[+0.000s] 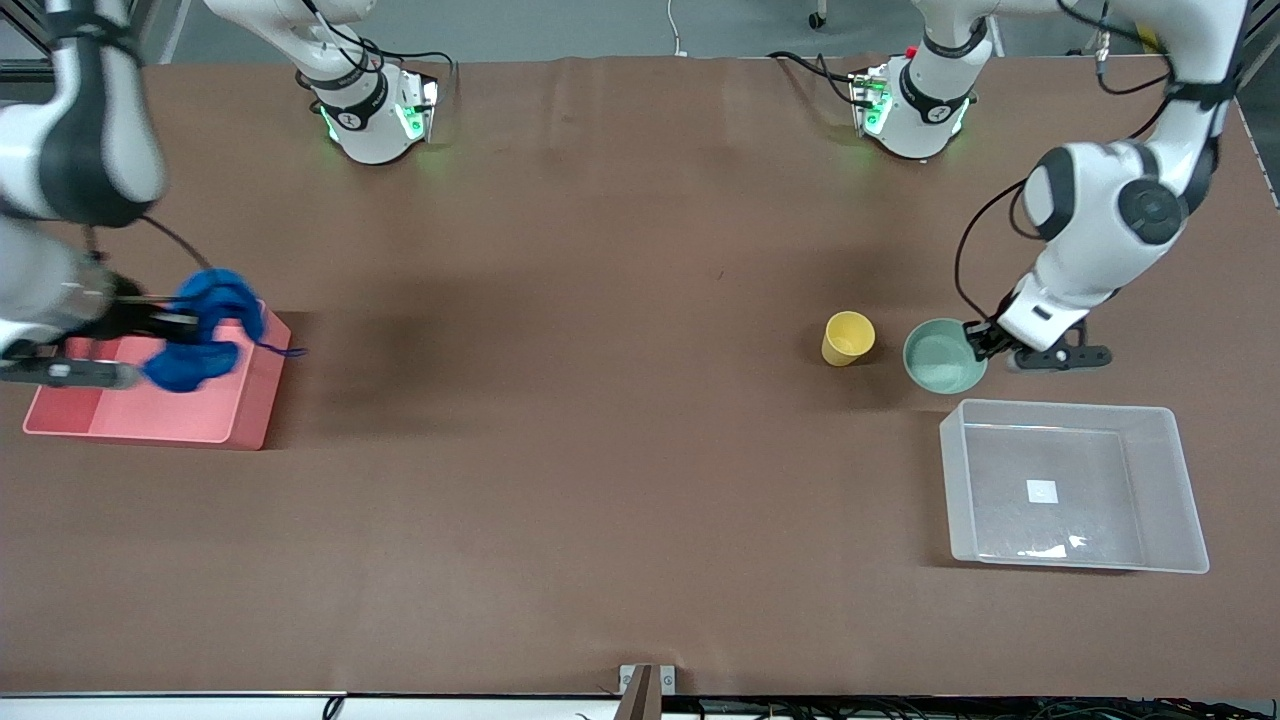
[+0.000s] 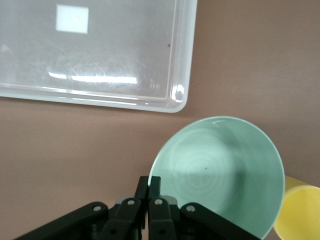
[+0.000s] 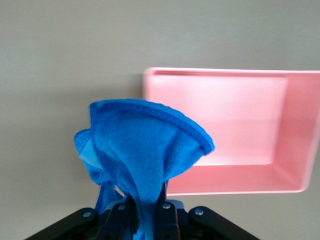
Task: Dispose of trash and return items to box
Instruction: 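Drop the cloth into the pink bin while the left gripper carries the bowl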
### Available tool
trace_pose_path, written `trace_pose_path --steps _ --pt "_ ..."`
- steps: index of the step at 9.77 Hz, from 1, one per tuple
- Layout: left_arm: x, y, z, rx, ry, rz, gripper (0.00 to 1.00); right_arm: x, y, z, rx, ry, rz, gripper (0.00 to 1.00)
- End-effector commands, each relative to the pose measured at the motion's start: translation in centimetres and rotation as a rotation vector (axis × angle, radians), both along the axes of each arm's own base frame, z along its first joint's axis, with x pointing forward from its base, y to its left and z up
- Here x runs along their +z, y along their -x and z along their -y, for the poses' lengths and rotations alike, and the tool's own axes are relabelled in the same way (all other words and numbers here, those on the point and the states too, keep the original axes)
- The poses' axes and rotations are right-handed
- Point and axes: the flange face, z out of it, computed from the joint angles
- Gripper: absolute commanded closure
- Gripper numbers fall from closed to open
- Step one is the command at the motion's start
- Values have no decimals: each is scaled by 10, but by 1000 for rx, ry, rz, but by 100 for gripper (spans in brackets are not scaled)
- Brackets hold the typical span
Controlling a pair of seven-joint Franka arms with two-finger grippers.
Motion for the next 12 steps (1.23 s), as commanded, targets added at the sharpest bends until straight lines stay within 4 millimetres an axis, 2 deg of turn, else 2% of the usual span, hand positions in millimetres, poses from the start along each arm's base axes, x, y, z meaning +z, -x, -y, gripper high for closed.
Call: trace_pose_path --steps 1,2,3,5,6,7,8,9,10,11,12 --pt "13 -41 -18 12 0 8 100 -34 10 58 57 8 -13 99" --pt "14 -70 -28 -1 -13 17 100 -58 11 65 62 11 -13 99" --pt "6 -101 -32 -27 -30 22 100 -88 13 76 71 23 -3 99" --pt "-2 -155 -53 -54 -52 33 100 -160 23 85 74 44 13 99" --pt "-15 -172 -61 -74 -31 21 100 -190 33 84 79 49 24 98" --pt "-29 -176 -86 -88 -32 8 100 -213 48 84 80 56 45 91" --pt "-48 -174 -101 -99 -5 -3 100 -222 49 80 87 55 35 40" --pt "-65 -174 -102 -120 36 -7 100 -218 44 81 85 61 45 0" --pt "-80 -173 -106 -120 51 -9 99 -207 37 83 77 57 36 0" --pt "-93 -172 -108 -121 37 -6 99 -175 22 84 63 38 -5 0" --pt "-116 -171 -108 -125 24 -22 99 -124 6 85 44 16 -62 0"
